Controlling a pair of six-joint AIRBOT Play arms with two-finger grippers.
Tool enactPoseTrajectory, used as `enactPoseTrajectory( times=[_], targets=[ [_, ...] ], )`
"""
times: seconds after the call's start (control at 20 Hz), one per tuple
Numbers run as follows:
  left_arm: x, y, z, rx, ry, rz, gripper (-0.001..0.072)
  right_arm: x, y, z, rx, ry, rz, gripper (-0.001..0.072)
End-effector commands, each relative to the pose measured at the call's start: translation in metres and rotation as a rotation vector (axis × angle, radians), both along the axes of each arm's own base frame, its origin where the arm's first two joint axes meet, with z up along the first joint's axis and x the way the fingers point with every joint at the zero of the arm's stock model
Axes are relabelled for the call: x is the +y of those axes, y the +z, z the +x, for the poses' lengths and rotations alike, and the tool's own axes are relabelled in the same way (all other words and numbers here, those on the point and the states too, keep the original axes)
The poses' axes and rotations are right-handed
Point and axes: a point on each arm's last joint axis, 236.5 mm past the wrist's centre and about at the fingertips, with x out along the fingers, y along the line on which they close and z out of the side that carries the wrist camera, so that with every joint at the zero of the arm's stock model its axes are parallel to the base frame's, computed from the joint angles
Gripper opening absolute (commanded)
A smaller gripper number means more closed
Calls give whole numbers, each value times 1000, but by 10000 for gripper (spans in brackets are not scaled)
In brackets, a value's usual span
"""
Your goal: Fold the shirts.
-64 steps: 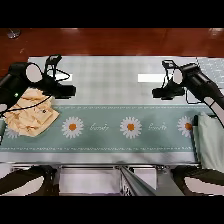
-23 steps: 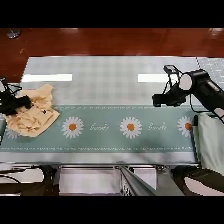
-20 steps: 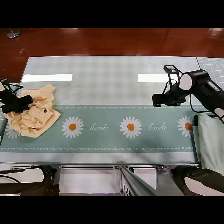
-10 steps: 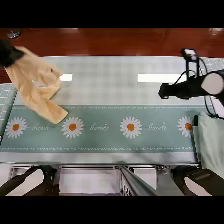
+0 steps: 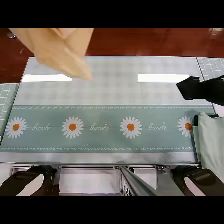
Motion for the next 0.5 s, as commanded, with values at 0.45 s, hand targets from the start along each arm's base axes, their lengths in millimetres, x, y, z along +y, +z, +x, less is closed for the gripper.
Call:
enactPoseTrajectory(
  times=[0.45],
  targets=[
    [-149,-227,-36,382,-304,113,36,-13,19,-24,-52,-20,-13,622]
  ],
)
